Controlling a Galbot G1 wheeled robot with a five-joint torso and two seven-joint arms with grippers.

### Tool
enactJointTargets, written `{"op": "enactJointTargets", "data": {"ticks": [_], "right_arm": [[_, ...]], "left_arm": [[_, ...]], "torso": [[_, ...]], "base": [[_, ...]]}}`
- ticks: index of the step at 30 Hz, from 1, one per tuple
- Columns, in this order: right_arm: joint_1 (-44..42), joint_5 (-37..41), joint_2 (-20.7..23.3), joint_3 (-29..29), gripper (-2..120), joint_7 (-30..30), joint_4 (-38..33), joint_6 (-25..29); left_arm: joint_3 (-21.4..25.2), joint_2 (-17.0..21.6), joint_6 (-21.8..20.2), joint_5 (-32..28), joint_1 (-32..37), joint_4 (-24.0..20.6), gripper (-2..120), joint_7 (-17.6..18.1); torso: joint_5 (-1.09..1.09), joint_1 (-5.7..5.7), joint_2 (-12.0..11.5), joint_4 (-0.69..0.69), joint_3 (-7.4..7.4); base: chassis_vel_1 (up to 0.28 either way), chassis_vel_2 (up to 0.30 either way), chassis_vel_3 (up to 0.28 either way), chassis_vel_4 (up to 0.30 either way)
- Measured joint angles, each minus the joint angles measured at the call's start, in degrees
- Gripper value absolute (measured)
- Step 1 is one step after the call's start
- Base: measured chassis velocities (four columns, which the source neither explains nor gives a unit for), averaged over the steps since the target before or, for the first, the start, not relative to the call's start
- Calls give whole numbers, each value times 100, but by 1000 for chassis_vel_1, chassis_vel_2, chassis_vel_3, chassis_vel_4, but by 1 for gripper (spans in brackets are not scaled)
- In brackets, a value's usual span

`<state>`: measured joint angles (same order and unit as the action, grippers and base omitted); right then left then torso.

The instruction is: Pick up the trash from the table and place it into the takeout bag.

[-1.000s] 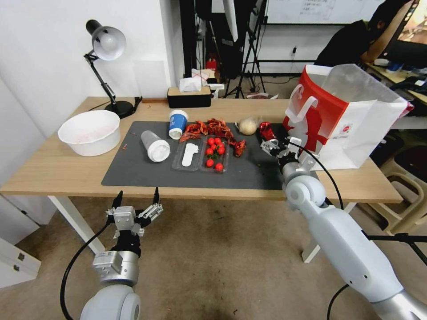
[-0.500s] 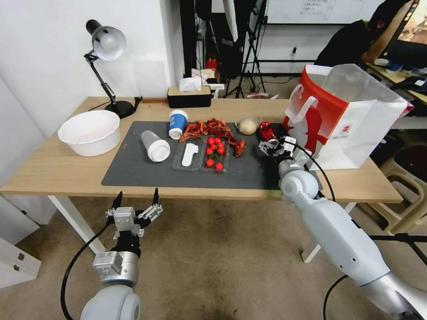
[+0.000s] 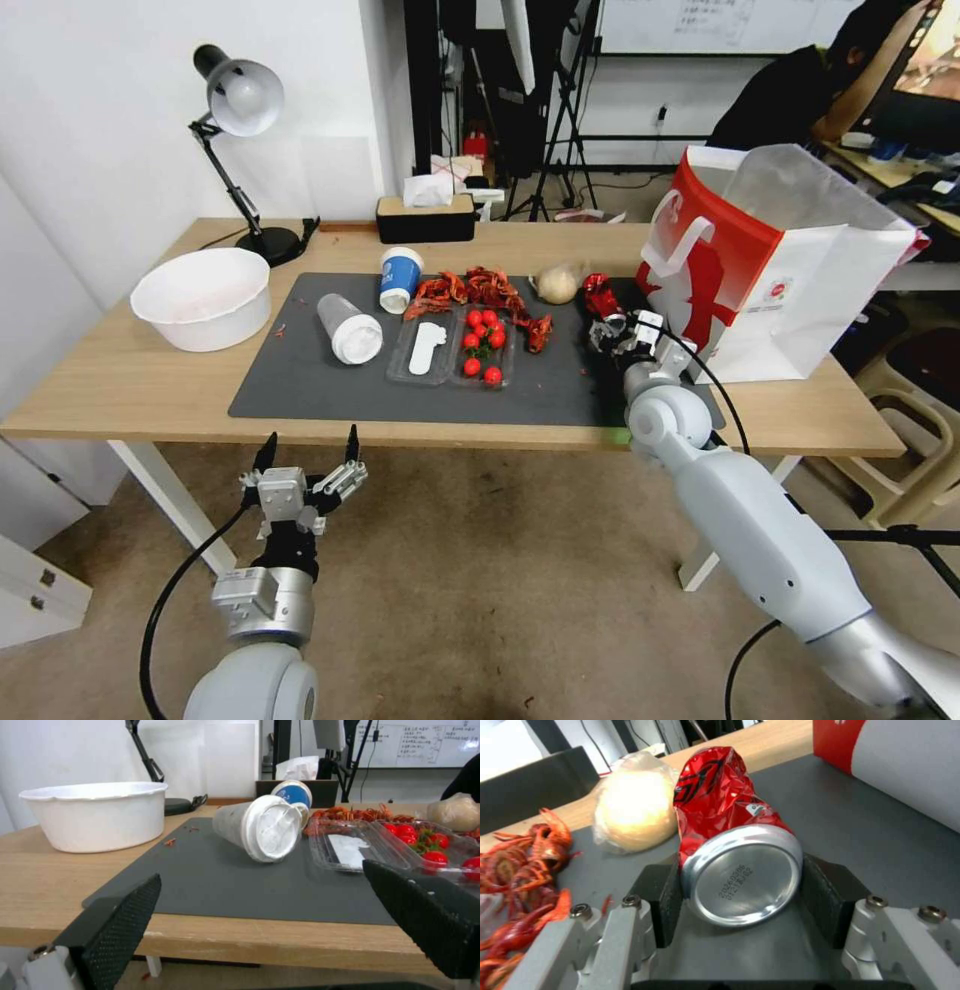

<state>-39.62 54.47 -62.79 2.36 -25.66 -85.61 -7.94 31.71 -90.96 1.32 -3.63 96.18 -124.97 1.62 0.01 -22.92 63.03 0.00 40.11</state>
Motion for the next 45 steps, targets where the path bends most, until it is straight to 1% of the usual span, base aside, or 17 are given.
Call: {"op": "enactJointTargets", "data": {"ticks": [5, 8, 10, 11, 13, 19, 21, 24, 26, 27, 30, 32, 38, 40, 41, 44, 45], "right_arm": [[-90, -1, 64, 81, 51, 143, -341, 125], [-172, 0, 193, 184, 51, 587, -864, 403], [-184, 0, 221, 214, 51, 693, -957, 464], [-203, 2, 290, 317, 51, 910, -1163, 580], [-203, 10, 360, 448, 51, 1067, -1324, 666], [-44, 41, 554, 874, 51, 1225, -1557, 764], [100, 68, 689, 1209, 51, 1218, -1606, 763], [195, 100, 810, 1458, 51, 1134, -1630, 696], [290, 133, 1015, 1801, 51, 966, -1660, 500], [290, 133, 1015, 1801, 51, 966, -1660, 500], [302, 128, 1205, 2067, 51, 721, -1687, 202], [139, 41, 1406, 2414, 51, -59, -1774, -578], [52, 34, 1413, 2499, 51, -361, -1816, -860], [51, 33, 1407, 2502, 54, -388, -1816, -885], [51, 32, 1401, 2503, 63, -403, -1816, -902], [51, 32, 1398, 2503, 63, -410, -1816, -909], [51, 32, 1395, 2503, 78, -416, -1816, -917]], "left_arm": [[0, 4, 0, 1, 5, 0, 100, 0], [-16, 2, 1, 16, 11, -2, 100, -1], [-22, 0, 0, 19, 12, -4, 100, -1], [-31, -3, 1, 26, 15, -7, 100, -2], [-36, -4, 3, 34, 21, -8, 100, -2], [-42, -8, 18, 45, 45, -19, 100, -4], [-48, -11, 22, 53, 54, -27, 100, -5], [-50, -13, 26, 59, 60, -33, 100, -6], [-65, -17, 29, 79, 65, -36, 100, -7], [-65, -17, 29, 79, 65, -36, 100, -7], [-104, -30, 31, 122, 65, -36, 100, -8], [-171, -53, 36, 171, 50, 1, 100, -17], [-183, -50, 36, 177, 48, 8, 100, -21], [-182, -48, 36, 177, 49, 8, 100, -21], [-182, -46, 36, 177, 50, 8, 100, -22], [-182, -45, 36, 177, 51, 8, 100, -22], [-182, -44, 36, 177, 51, 8, 100, -22]], "torso": [[-1, 0, 0, 0, 0], [-1, 0, 0, 1, 0], [-1, 0, 0, 1, 0], [-1, 1, 0, 1, -1], [-1, 1, 0, 0, 0], [0, 0, 0, 1, 0], [-1, 0, 0, 1, 0], [0, 0, 0, 0, 0], [0, 1, 0, 0, 0], [0, 1, 0, 0, 0], [-1, 0, 0, -2, 0], [1, 0, 0, -1, 0], [0, 0, 0, 0, 0], [0, 1, 0, 0, 0], [-1, 0, 0, 0, 0], [-1, 0, 0, 1, 0], [0, 0, 0, 1, 0]], "base": [[0, 0, 0, 0], [0, 0, 0, 0], [0, 0, 0, 0], [0, 0, 0, 0], [0, 0, 0, 0], [0, 0, 0, 0], [0, 0, 0, 0], [0, 0, 0, 0], [0, 0, 0, 0], [0, 0, 0, 0], [0, 0, 0, 0], [0, 0, 0, 0], [0, 0, 0, 0], [0, 0, 0, 0], [0, 0, 0, 0], [0, 0, 0, 0], [0, 0, 0, 0]]}}
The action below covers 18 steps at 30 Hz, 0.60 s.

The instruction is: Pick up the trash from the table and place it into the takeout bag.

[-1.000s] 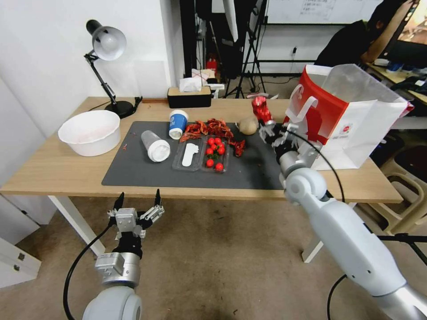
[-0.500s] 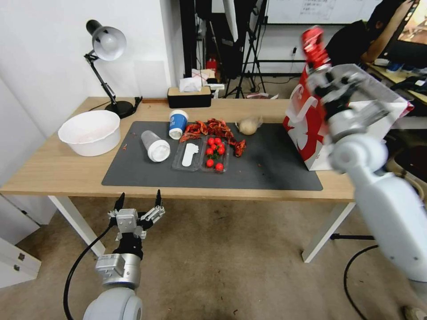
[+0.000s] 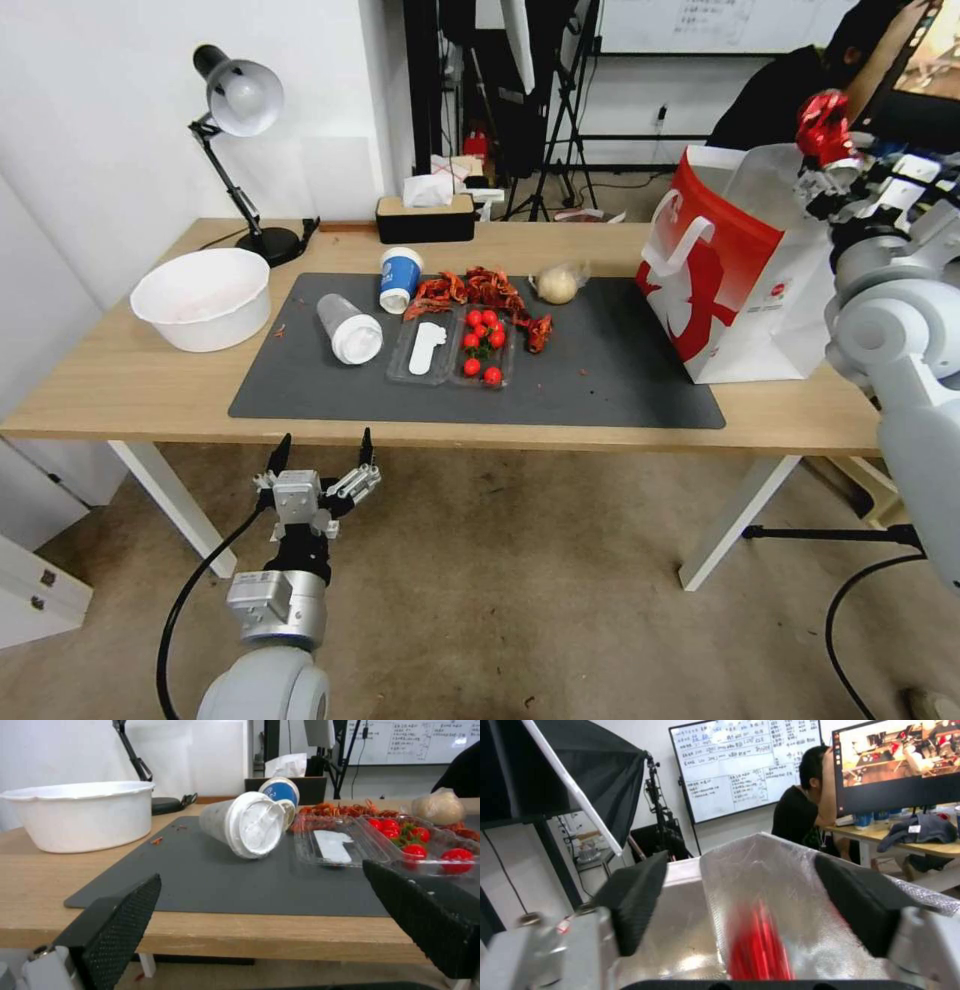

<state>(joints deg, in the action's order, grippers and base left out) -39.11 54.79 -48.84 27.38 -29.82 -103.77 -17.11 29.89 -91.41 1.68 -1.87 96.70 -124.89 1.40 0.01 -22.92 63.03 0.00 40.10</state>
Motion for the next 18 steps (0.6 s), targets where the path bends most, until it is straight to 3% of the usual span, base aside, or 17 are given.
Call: {"op": "enactJointTargets", "data": {"ticks": [6, 10, 14, 17, 18], "right_arm": [[14, -2, -42, -12, 97, -59, 0, -52], [60, 39, -61, -20, 100, -31, -8, -4], [-43, 532, -12, 134, 100, 563, -259, 459], [-582, 765, 50, 292, 100, 1420, -726, 874], [-582, 765, 50, 292, 100, 1420, -726, 874]], "left_arm": [[13, 12, 0, -1, 14, -4, 100, -1], [25, 19, 4, -2, 20, -21, 100, -1], [24, 22, 5, -4, 21, -28, 100, 0], [10, 25, 7, -6, 22, -31, 100, 0], [10, 25, 7, -6, 22, -31, 100, 0]], "torso": [[-1, 0, 0, 0, 0], [-1, 0, 0, 0, 0], [-2, 0, 0, 1, 0], [-1, 0, 0, -1, 0], [-1, 0, 0, -1, 0]], "base": [[0, 0, 0, 0], [0, 0, 0, 0], [0, 0, 0, 0], [0, 0, 0, 0], [0, 0, 0, 0]]}}
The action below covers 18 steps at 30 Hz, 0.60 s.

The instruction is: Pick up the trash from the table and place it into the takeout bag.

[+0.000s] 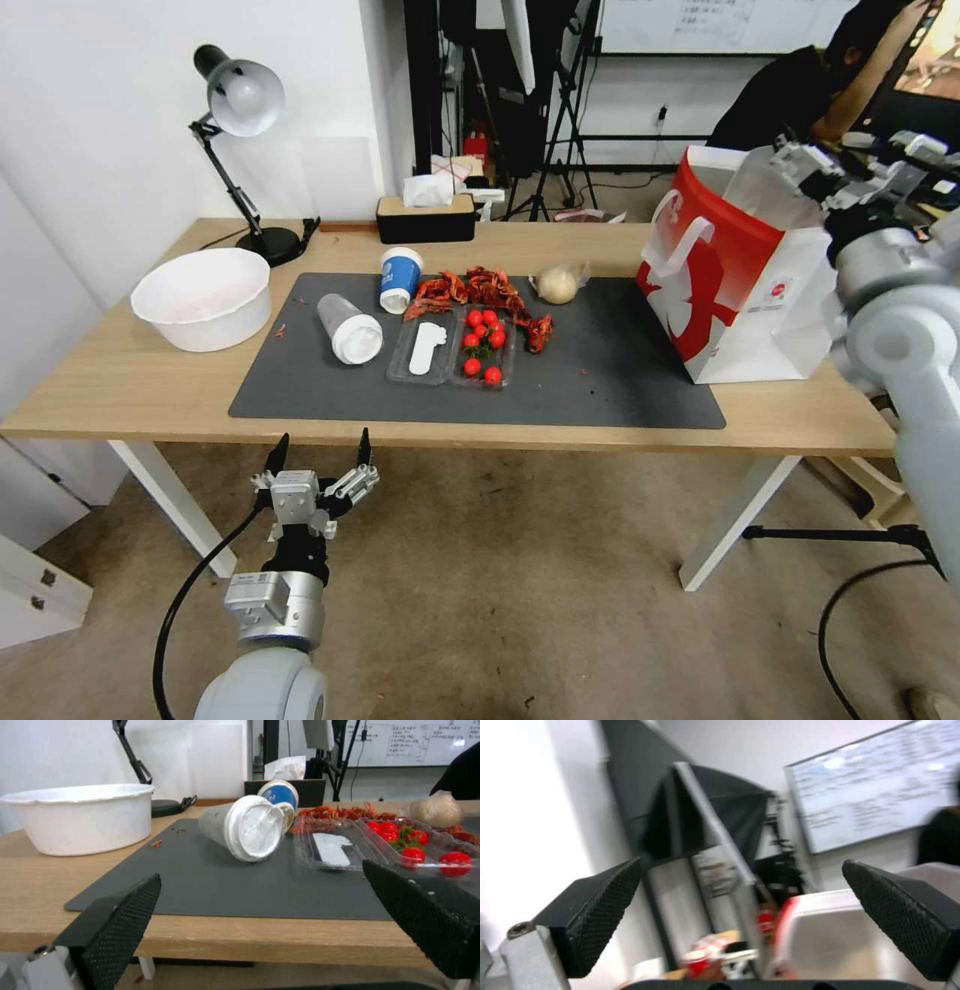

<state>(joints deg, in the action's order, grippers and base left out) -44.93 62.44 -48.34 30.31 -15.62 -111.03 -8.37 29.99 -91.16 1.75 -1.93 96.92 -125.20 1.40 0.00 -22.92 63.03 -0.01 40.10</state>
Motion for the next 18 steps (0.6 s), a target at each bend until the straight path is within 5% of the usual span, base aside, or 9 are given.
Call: {"op": "enactJointTargets", "data": {"ticks": [4, 18], "right_arm": [[-1180, -452, -72, 48, 100, 1005, -779, 513], [-3228, -2990, -842, -262, 100, 762, -1334, 1072]], "left_arm": [[-19, 21, 2, 0, 0, -6, 100, -1], [-25, 61, 27, -4, -4, 60, 100, -5]], "torso": [[0, 1, 0, 0, 0], [-1, 0, -1, 1, -1]], "base": [[0, 0, 0, 0], [0, 0, 0, 0]]}}
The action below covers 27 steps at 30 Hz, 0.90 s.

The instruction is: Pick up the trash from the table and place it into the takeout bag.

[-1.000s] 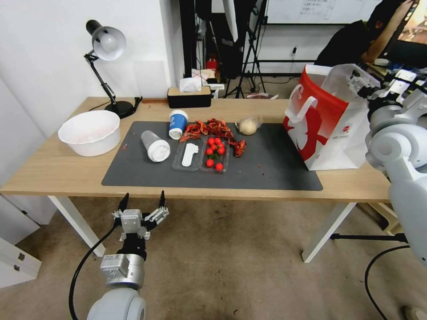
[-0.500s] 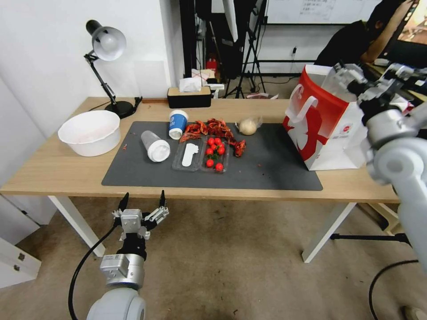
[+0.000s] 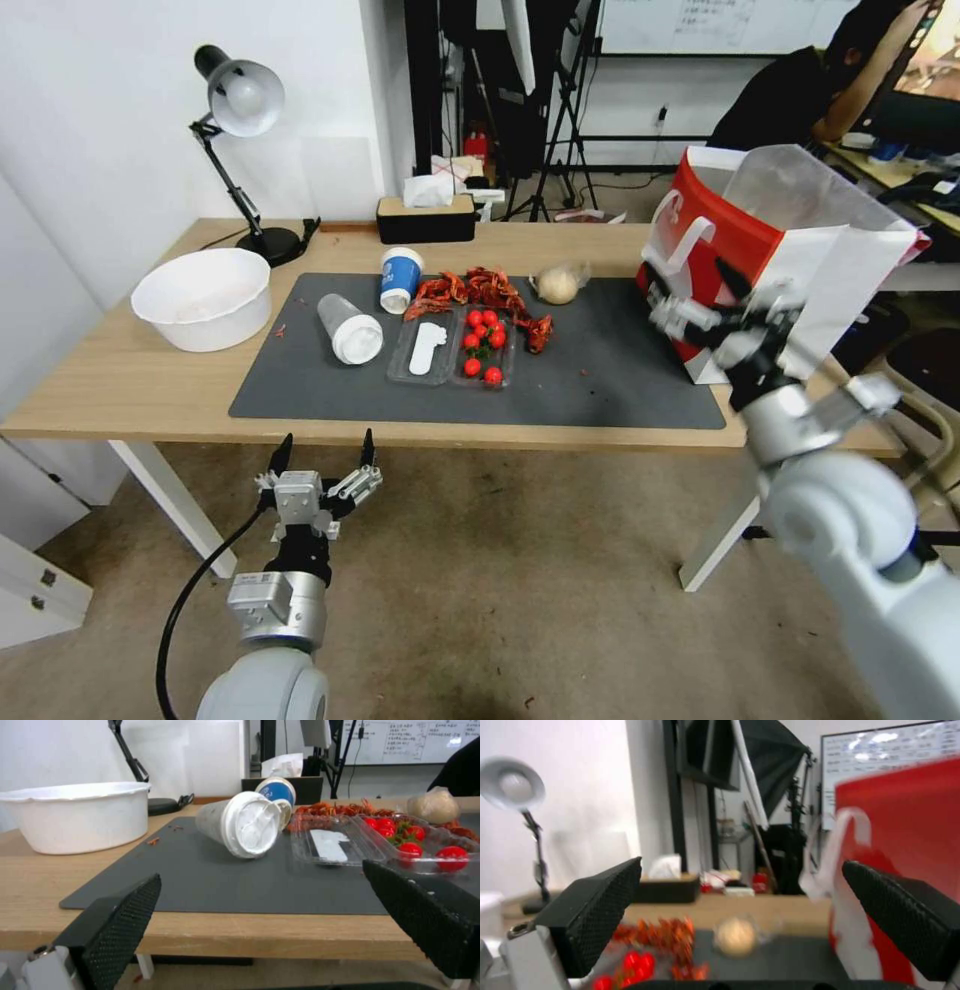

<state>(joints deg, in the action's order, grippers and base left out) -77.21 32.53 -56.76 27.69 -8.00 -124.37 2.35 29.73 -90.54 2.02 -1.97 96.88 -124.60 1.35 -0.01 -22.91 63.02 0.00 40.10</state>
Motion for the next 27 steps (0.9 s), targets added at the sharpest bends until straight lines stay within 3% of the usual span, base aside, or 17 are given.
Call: {"op": "enactJointTargets", "data": {"ticks": [12, 27], "right_arm": [[-1539, -1579, -707, -403, 100, -779, 235, 849], [-1916, -2009, -950, -720, 100, -951, 493, 1217]], "left_arm": [[-24, 42, 19, -5, -34, 89, 100, 0], [-25, 62, 19, -2, 5, 101, 100, -3]], "torso": [[0, 0, 0, 0, 0], [1, 0, 0, 0, 1]], "base": [[0, 0, 0, 0], [0, 0, 0, 0]]}}
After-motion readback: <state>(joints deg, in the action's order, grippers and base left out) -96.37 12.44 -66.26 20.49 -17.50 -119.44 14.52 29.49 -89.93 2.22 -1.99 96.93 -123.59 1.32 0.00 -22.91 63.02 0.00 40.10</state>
